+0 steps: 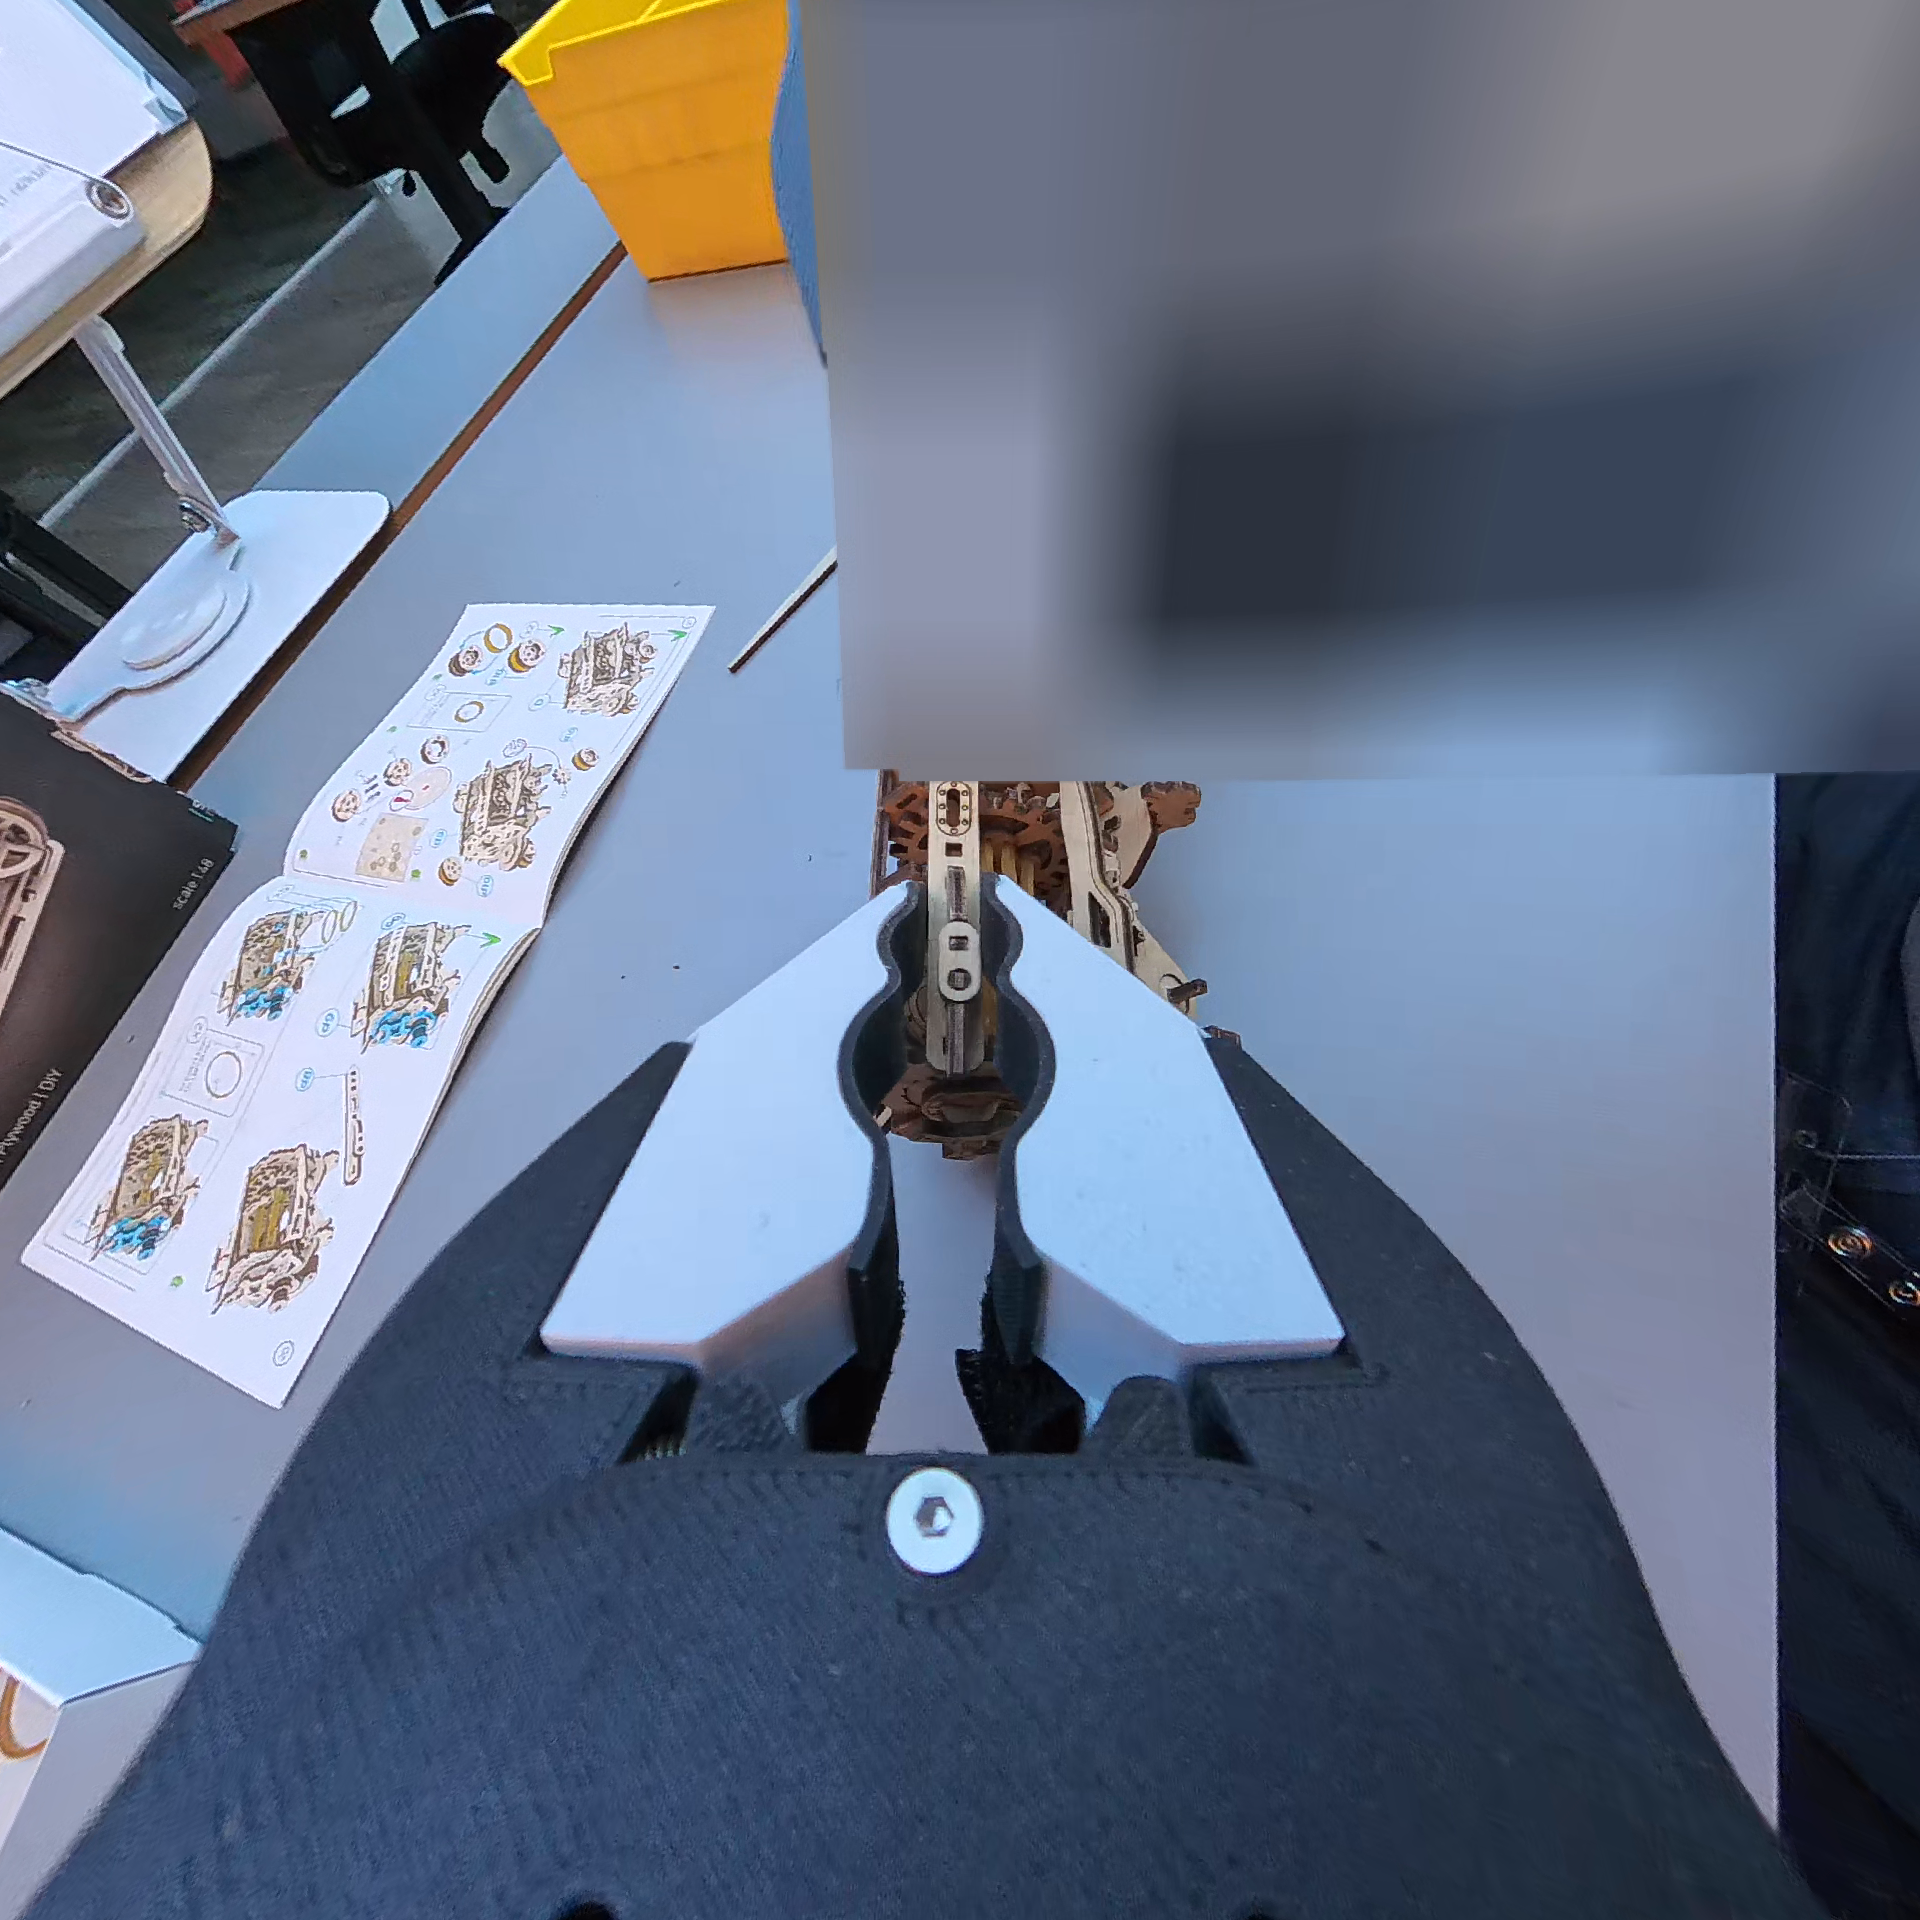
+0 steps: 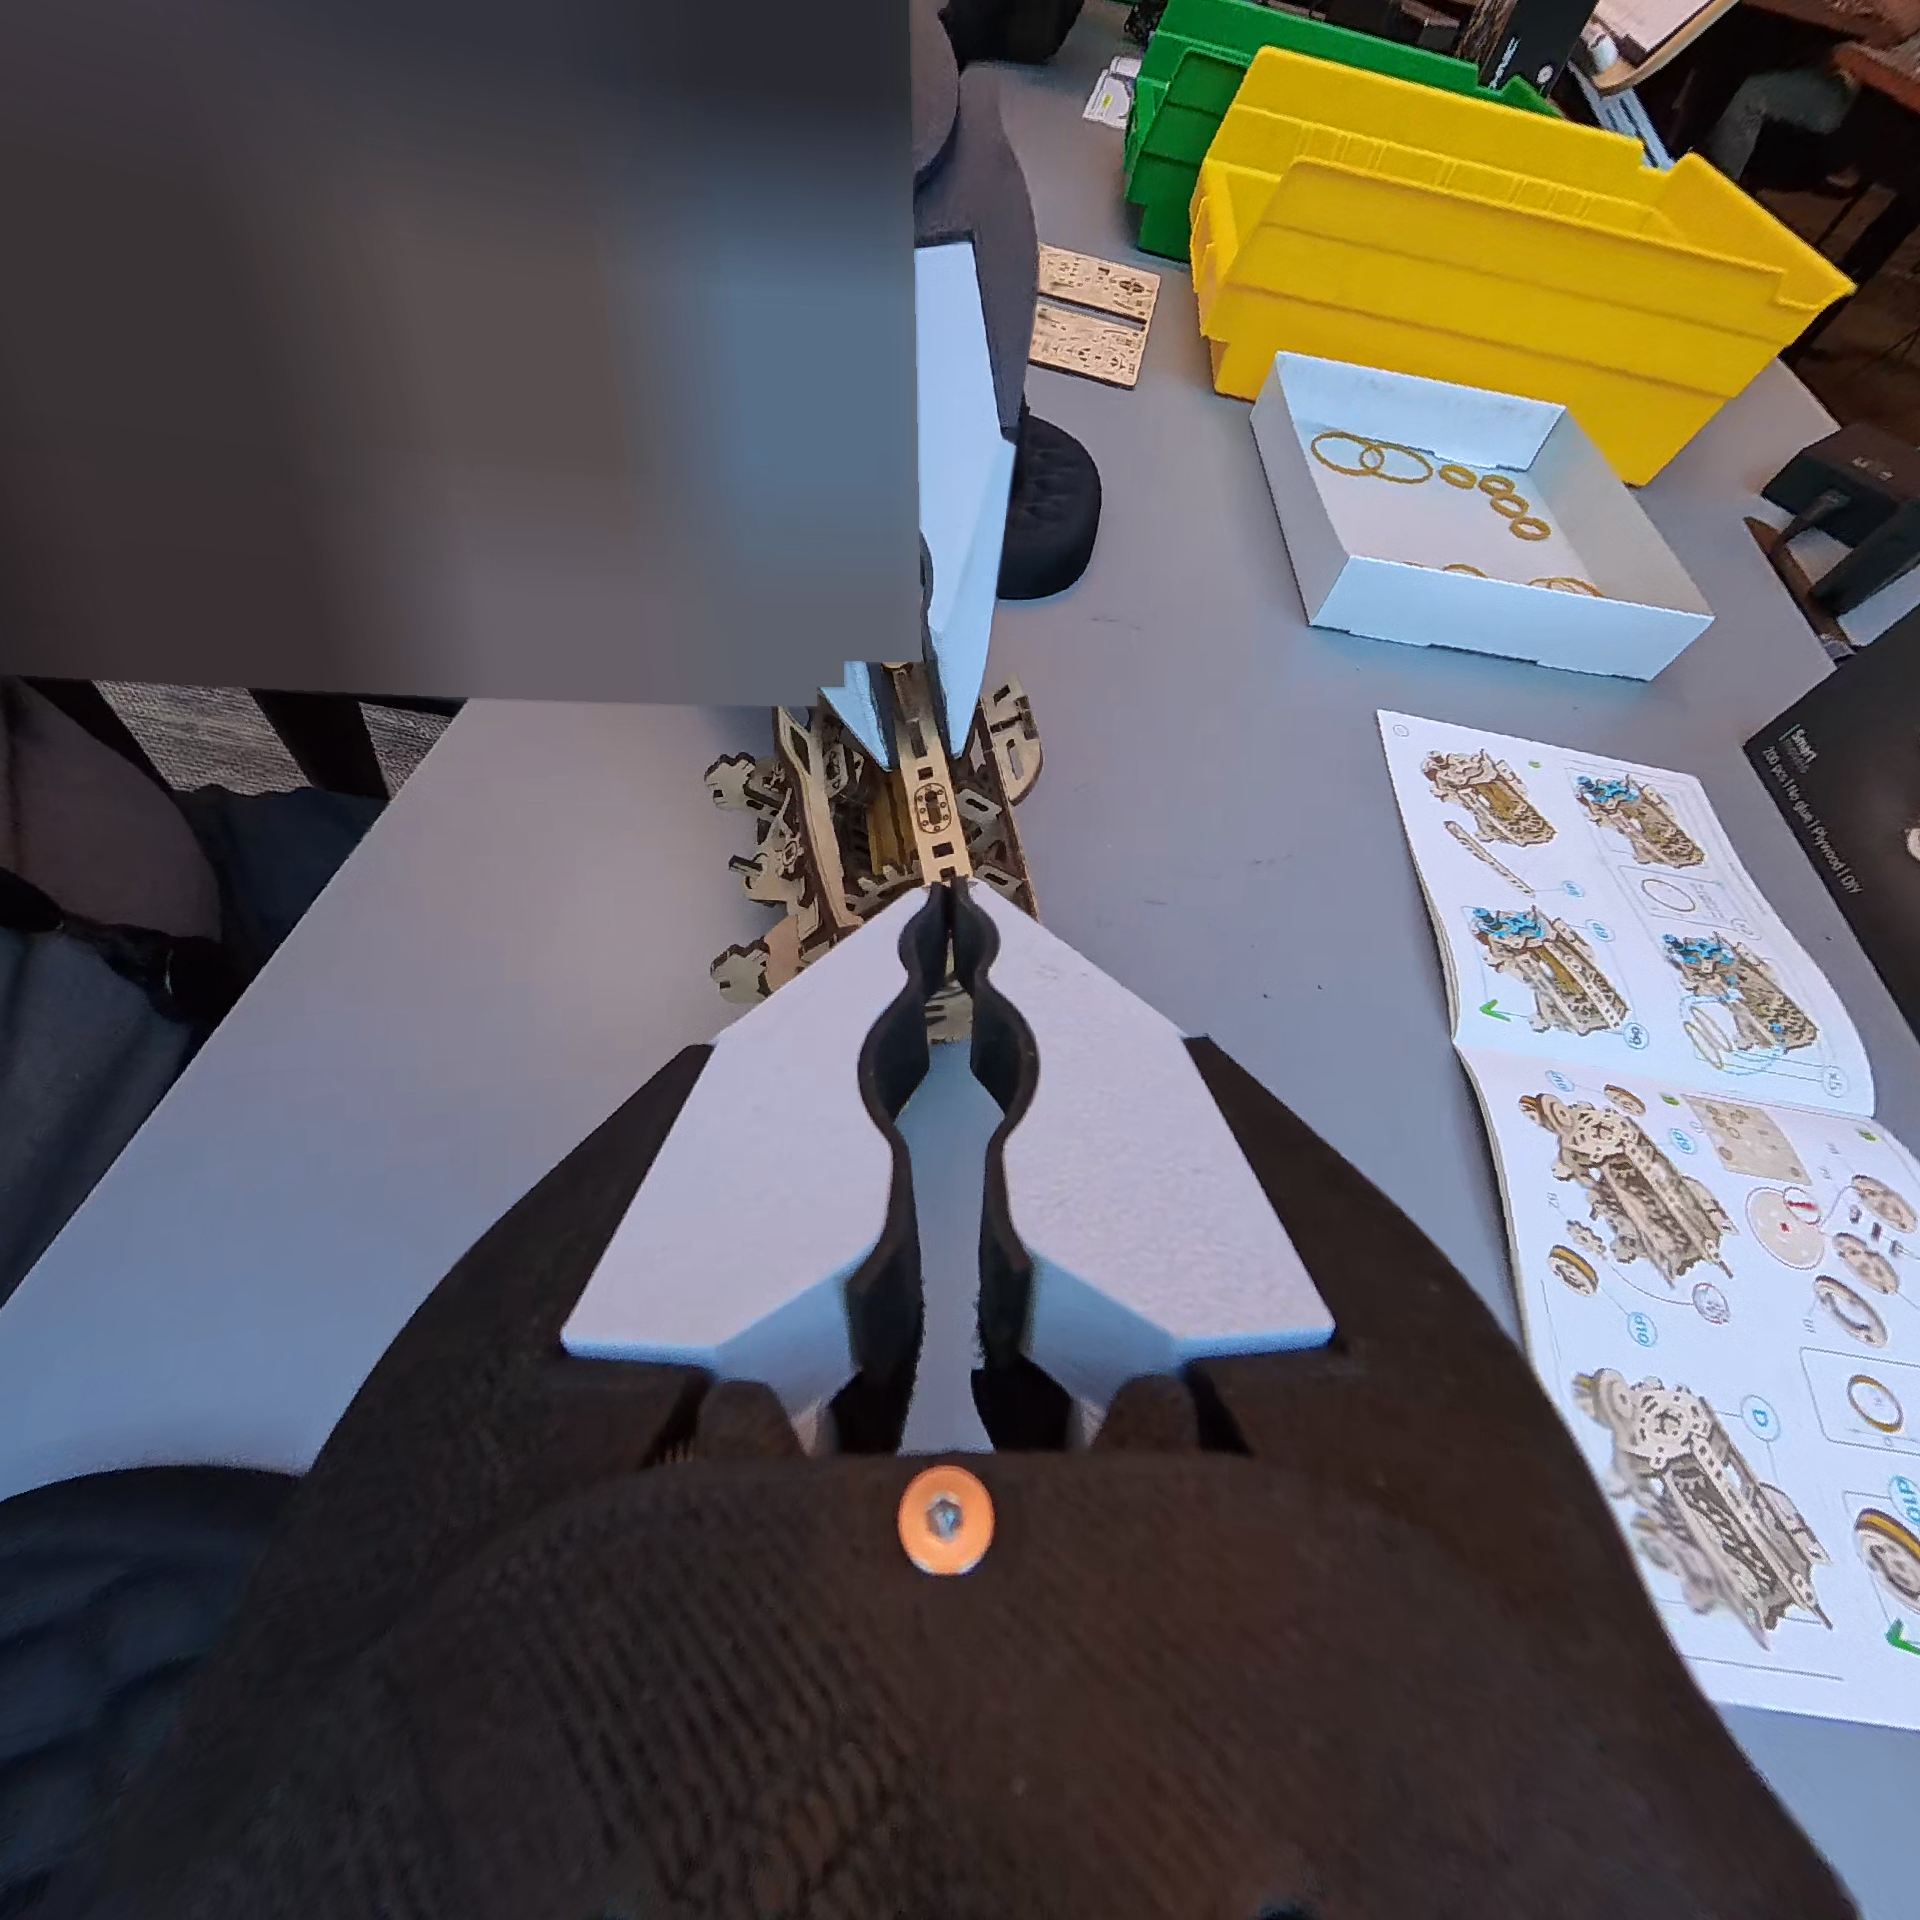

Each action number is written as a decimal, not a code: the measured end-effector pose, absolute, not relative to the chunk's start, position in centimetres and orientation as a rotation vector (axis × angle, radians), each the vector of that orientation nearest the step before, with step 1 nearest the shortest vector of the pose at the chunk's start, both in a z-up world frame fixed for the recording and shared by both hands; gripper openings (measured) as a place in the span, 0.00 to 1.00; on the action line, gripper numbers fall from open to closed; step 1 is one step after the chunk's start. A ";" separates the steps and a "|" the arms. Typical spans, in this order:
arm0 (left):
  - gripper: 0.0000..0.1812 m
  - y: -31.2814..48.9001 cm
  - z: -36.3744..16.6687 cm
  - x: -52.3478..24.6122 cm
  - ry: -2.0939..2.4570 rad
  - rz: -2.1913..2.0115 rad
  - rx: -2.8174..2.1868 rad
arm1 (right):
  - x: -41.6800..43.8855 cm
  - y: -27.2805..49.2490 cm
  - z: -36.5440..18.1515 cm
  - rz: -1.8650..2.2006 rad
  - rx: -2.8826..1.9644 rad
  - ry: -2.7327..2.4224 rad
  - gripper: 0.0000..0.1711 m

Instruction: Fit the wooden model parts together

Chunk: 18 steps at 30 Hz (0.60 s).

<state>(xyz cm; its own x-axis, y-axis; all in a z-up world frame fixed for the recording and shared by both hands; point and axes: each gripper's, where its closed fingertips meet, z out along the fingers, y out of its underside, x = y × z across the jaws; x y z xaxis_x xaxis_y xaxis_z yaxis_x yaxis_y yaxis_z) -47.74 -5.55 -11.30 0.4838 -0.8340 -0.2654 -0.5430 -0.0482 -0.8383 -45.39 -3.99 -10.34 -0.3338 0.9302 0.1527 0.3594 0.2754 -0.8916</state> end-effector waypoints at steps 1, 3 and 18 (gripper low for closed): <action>0.04 -5.5 -11.3 -47.8 1.175 -0.361 -1.725 | -45.3 -4.3 -9.7 1.033 -1.126 -1.830 0.00; 0.04 -5.4 -11.3 -47.9 1.167 -0.361 -1.725 | -45.3 -4.7 -8.4 1.088 -1.079 -1.783 0.00; 0.04 -4.5 -11.3 -48.5 1.213 -0.383 -1.780 | -47.3 -3.9 -9.4 0.965 -1.098 -1.770 0.03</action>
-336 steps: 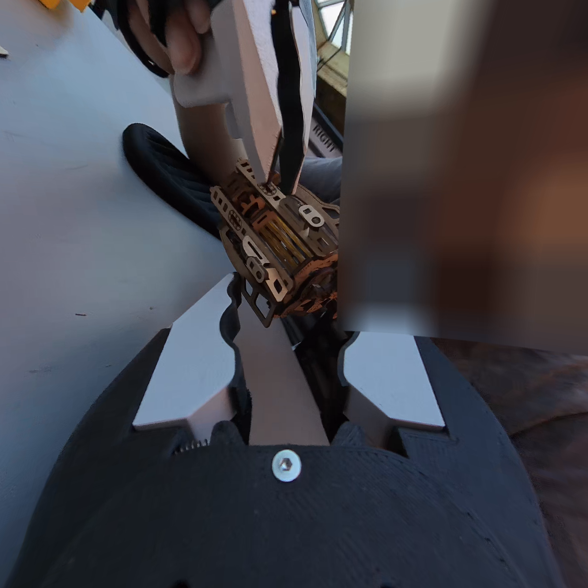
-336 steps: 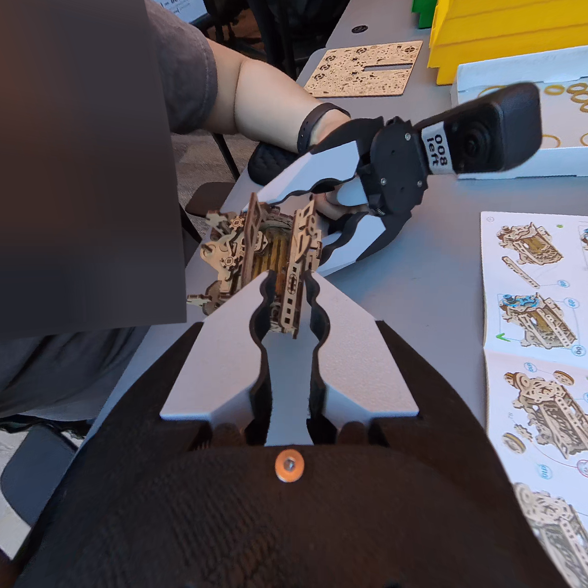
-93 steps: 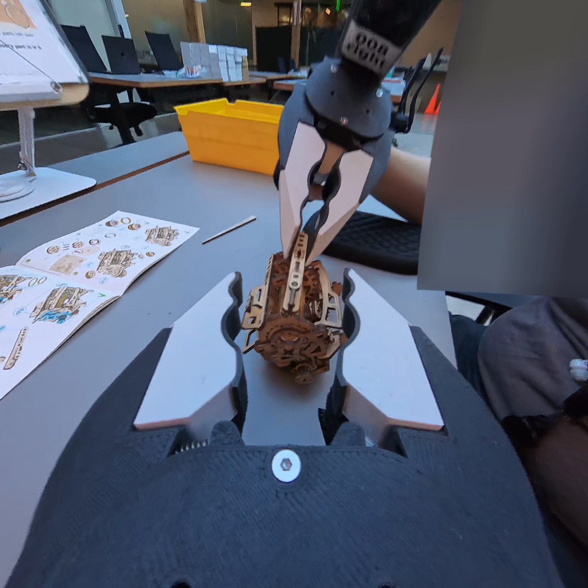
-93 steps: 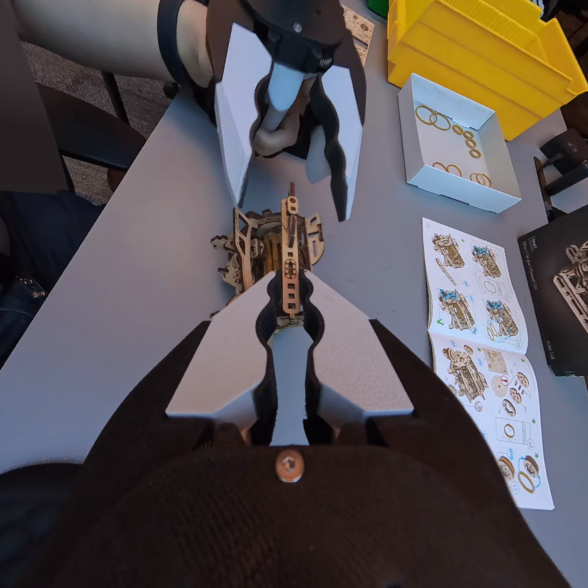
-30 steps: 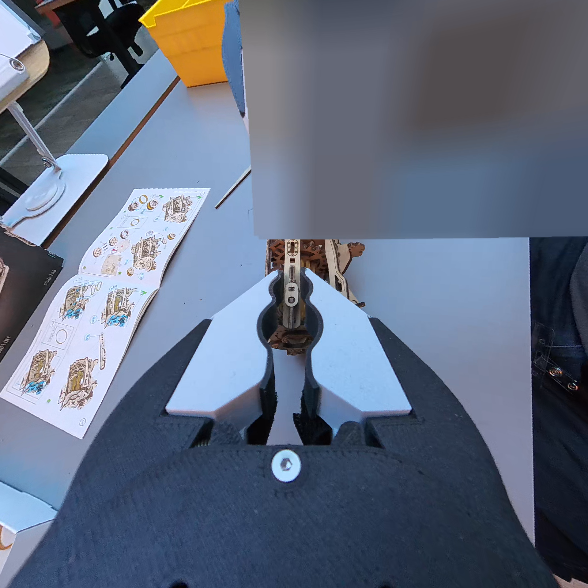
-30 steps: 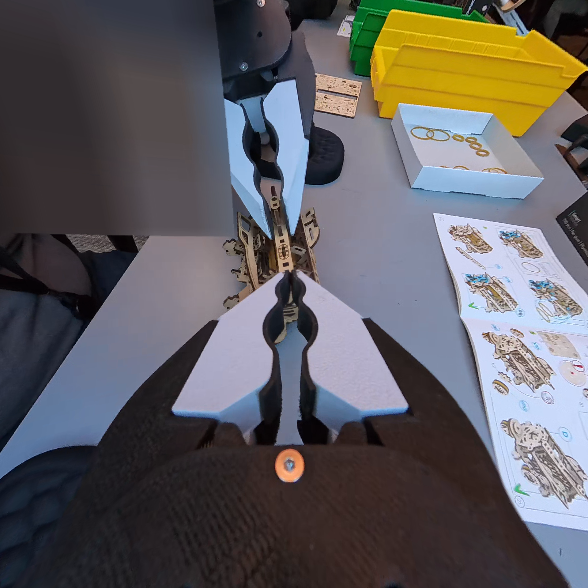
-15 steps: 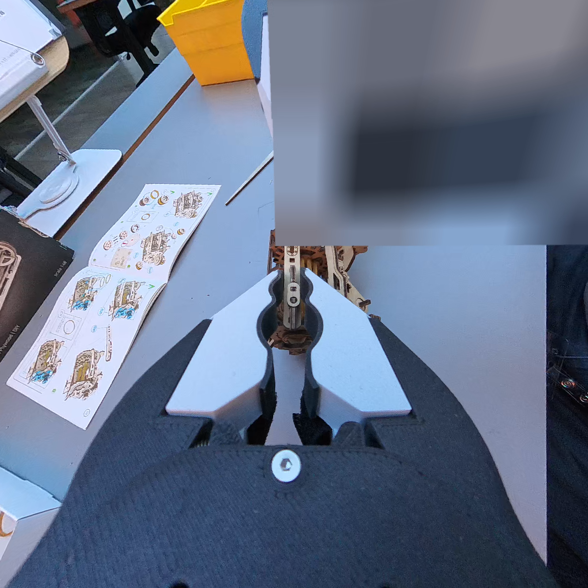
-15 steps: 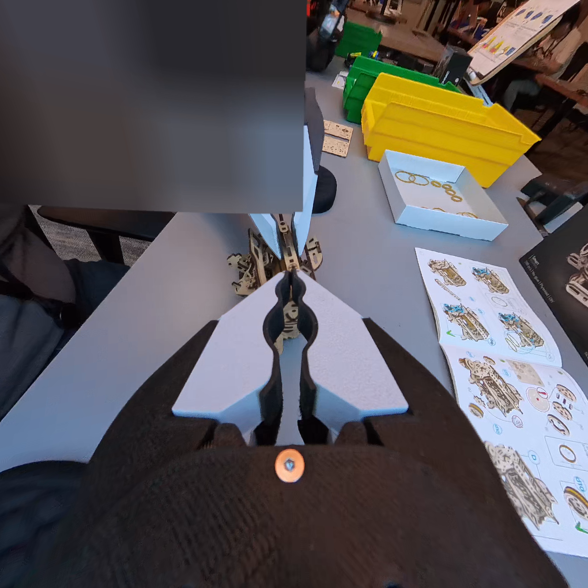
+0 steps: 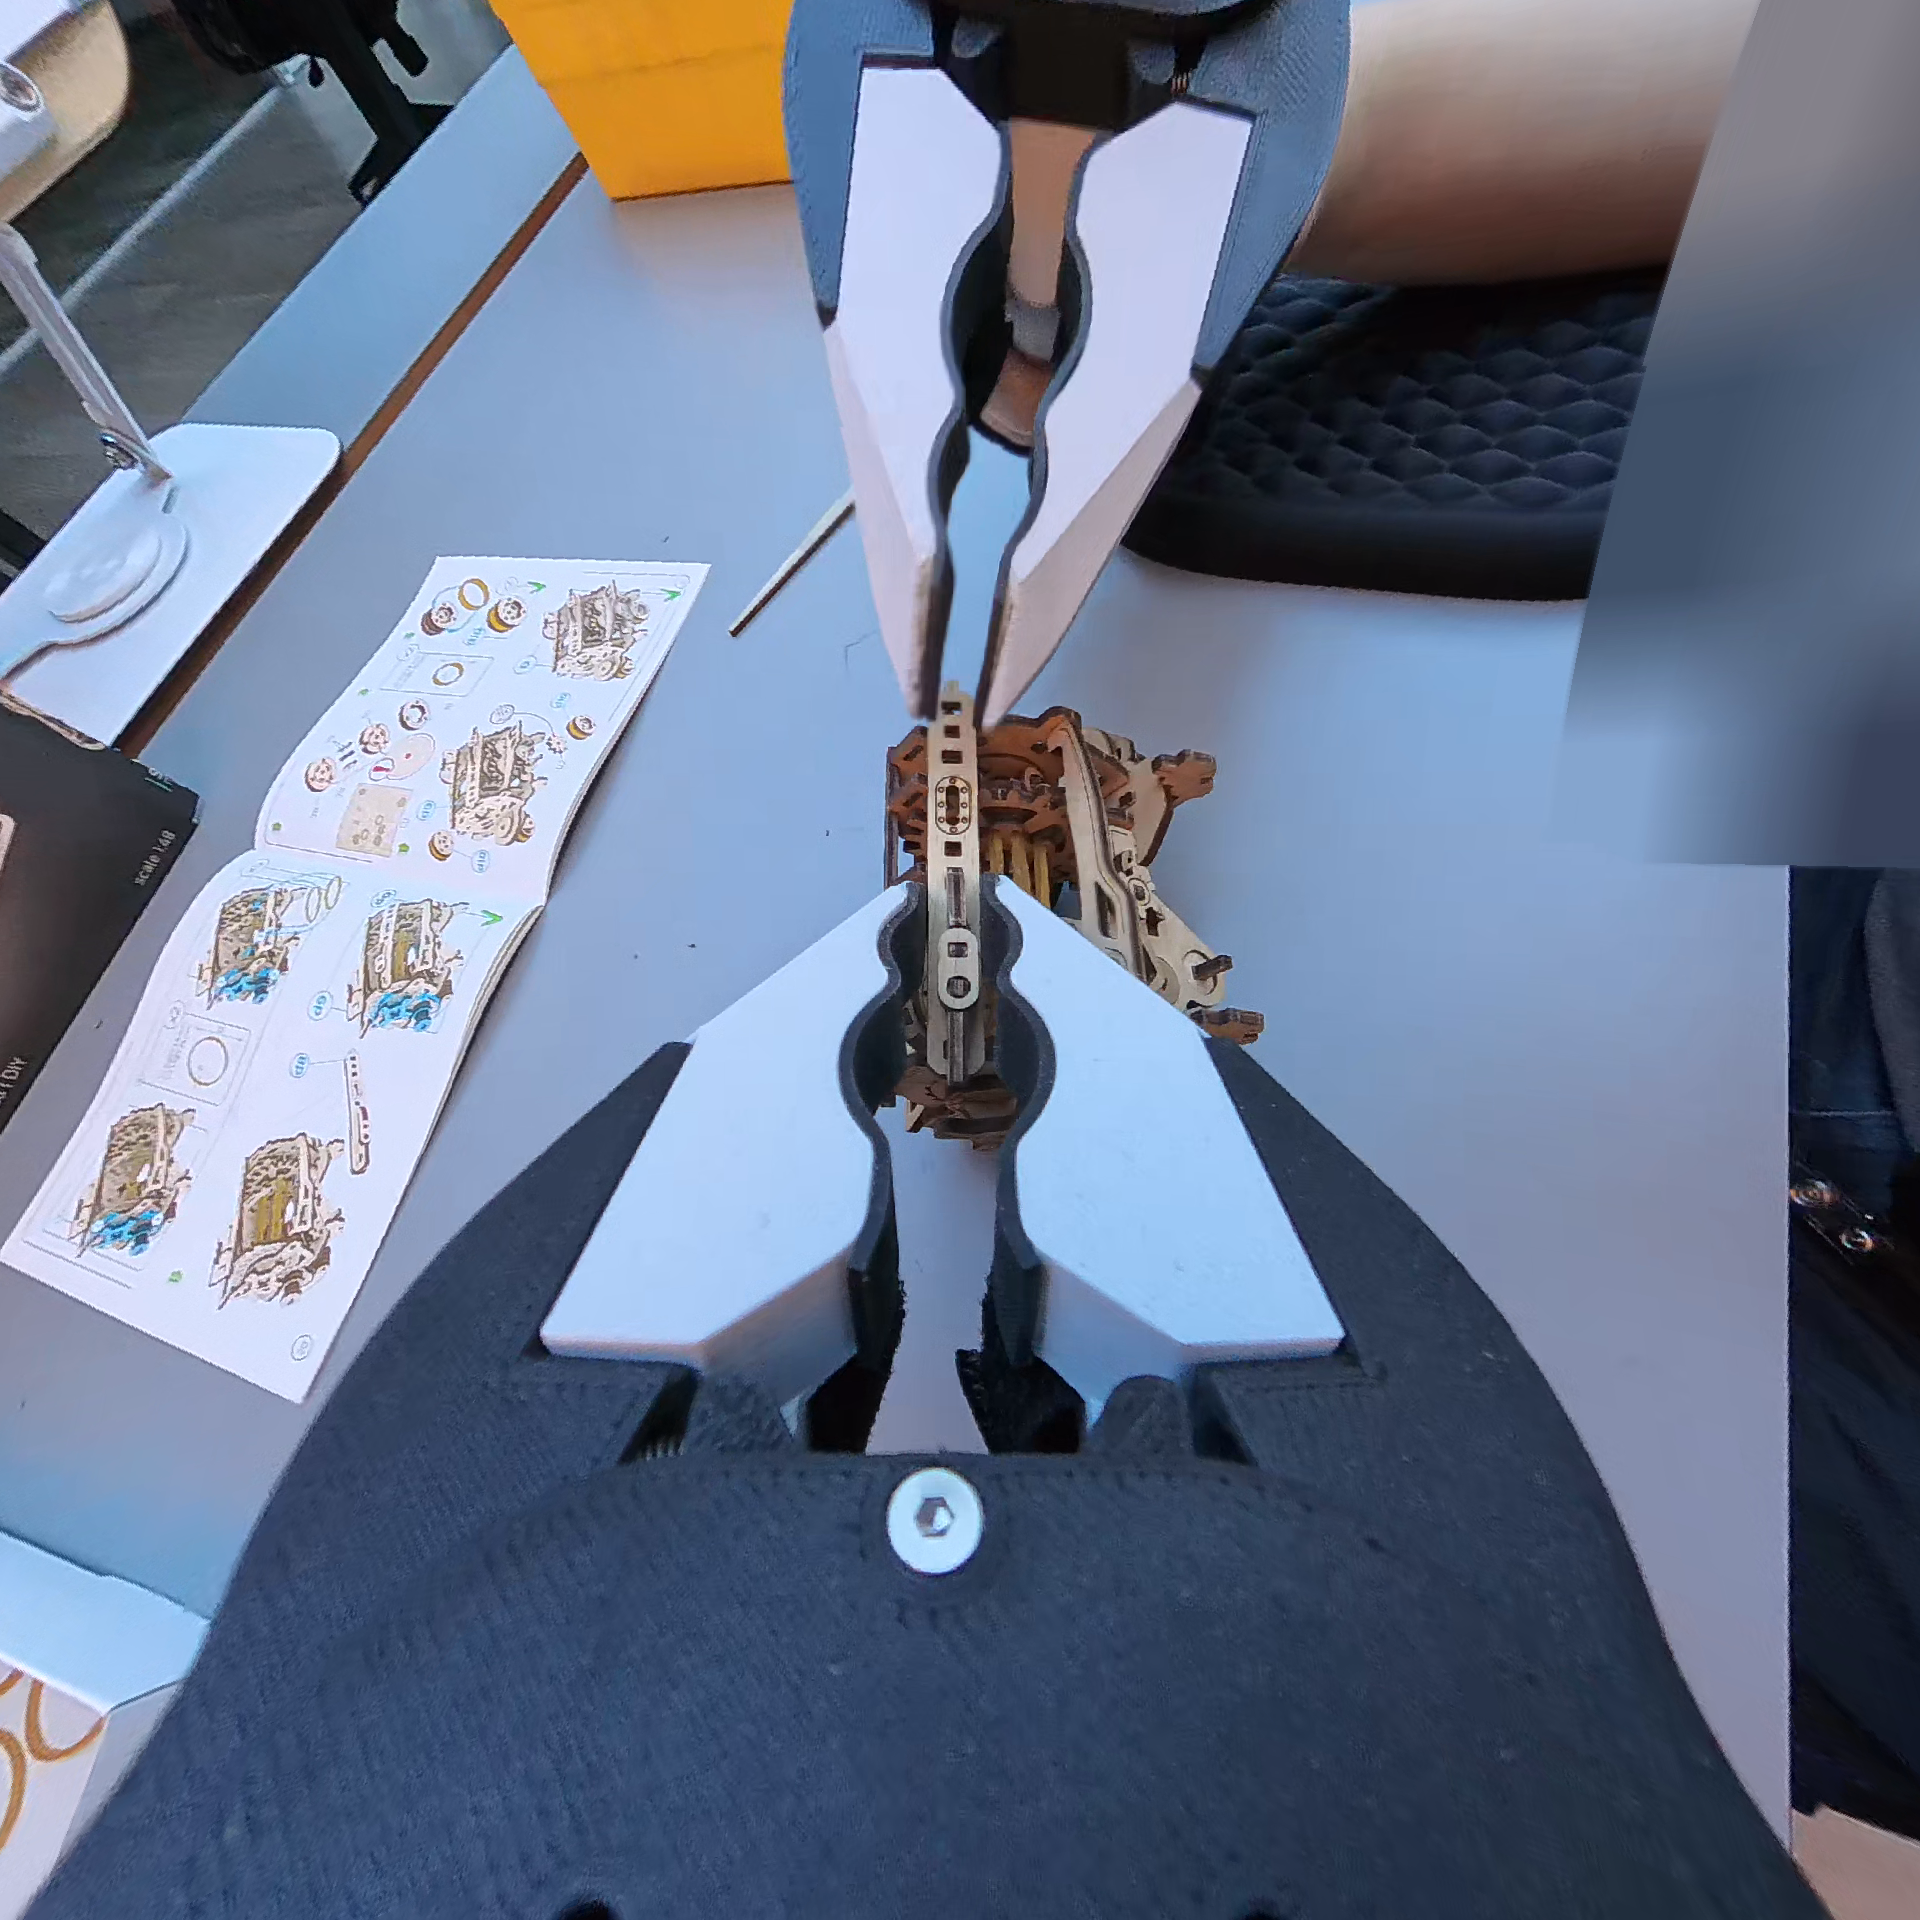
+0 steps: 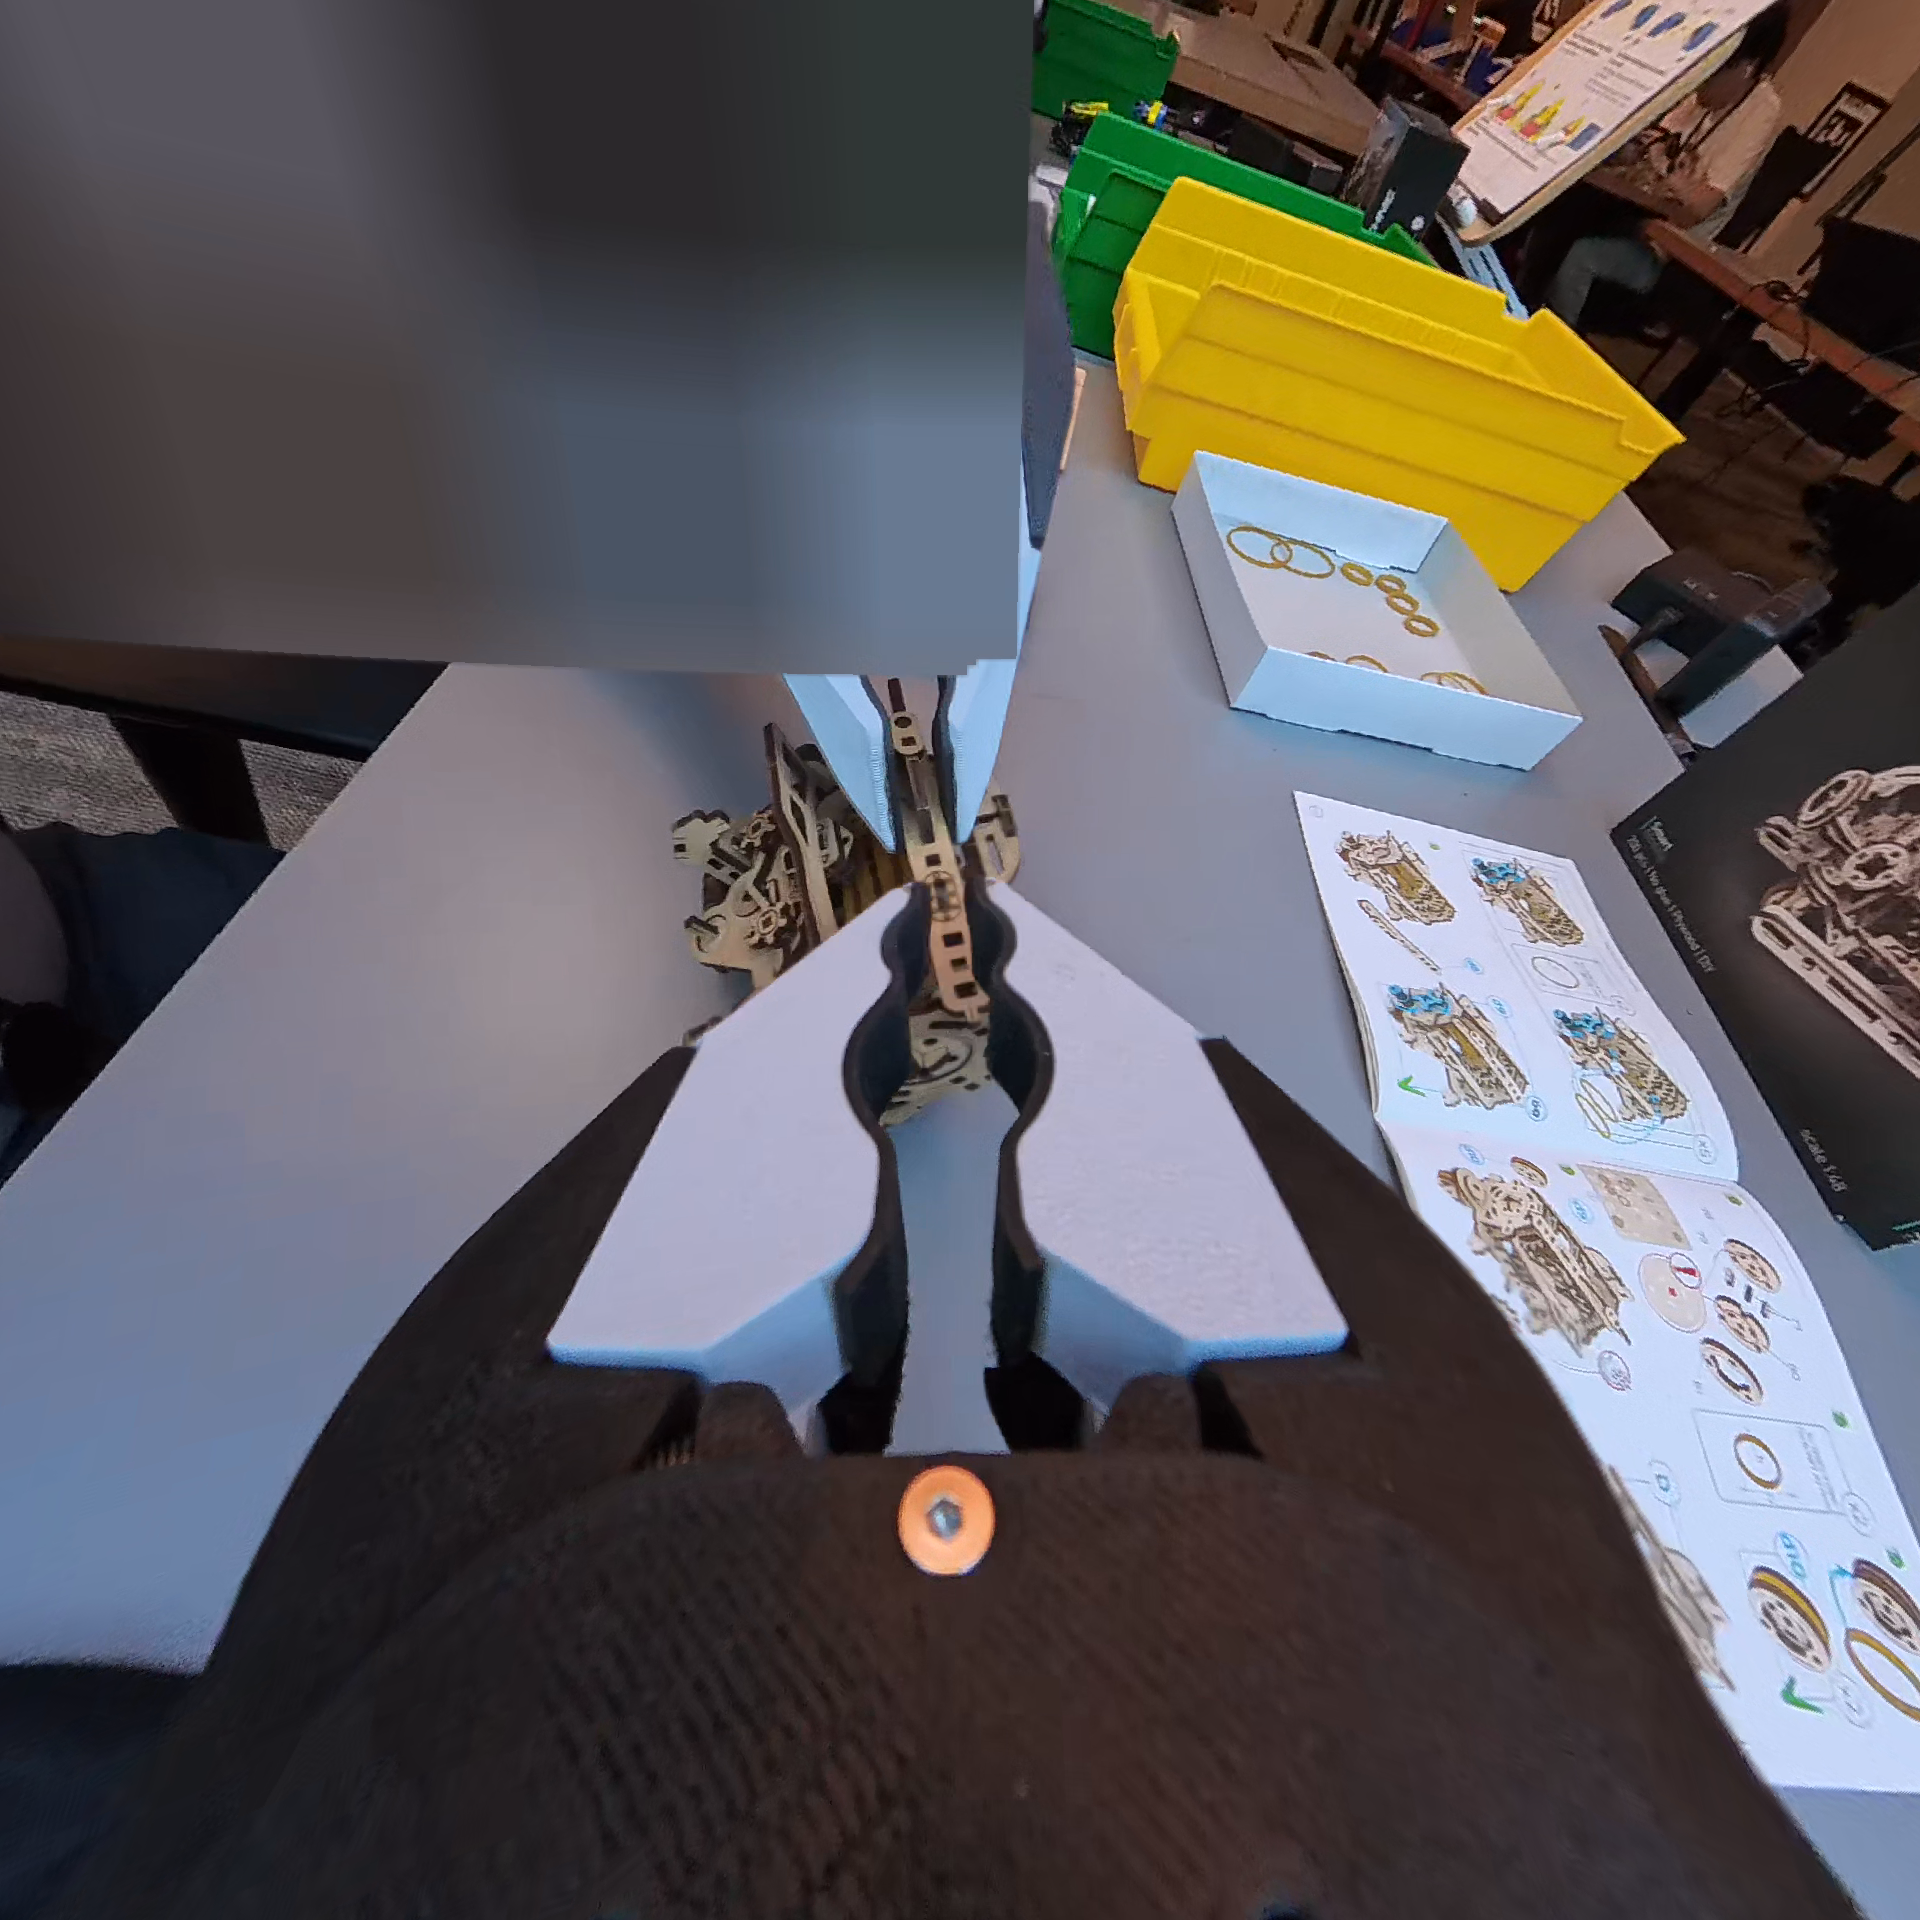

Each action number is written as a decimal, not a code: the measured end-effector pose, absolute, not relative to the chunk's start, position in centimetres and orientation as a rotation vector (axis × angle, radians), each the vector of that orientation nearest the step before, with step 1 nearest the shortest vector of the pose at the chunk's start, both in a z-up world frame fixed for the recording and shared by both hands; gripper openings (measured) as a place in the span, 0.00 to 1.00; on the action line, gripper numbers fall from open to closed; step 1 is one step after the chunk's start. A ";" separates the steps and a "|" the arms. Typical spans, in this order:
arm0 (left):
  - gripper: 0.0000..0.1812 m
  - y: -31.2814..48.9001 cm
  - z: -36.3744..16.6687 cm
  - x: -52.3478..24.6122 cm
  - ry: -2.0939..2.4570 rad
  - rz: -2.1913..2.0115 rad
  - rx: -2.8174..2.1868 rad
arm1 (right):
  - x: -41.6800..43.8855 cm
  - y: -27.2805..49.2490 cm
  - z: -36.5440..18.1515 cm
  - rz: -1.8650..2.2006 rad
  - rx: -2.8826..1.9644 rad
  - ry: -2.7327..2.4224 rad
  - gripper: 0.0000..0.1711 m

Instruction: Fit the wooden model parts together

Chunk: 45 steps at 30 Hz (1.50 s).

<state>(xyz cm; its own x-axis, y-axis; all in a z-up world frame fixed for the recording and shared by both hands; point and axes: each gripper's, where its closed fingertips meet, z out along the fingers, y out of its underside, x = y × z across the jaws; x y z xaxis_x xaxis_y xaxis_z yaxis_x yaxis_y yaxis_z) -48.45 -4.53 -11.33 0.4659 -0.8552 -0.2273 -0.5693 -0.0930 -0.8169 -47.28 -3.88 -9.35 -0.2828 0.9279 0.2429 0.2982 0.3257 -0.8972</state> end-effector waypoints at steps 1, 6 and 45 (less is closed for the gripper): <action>0.04 -4.5 -11.3 -48.5 1.214 -0.397 -1.785 | -47.5 -3.9 -9.5 0.953 -1.104 -1.785 0.05; 0.04 -4.1 -11.4 -48.8 1.196 -0.452 -1.814 | -48.2 -4.0 -10.3 0.955 -1.148 -1.846 0.08; 0.04 -2.3 -11.8 -50.0 1.144 -0.776 -1.933 | -51.2 -2.0 -11.8 0.213 -1.134 -2.298 0.13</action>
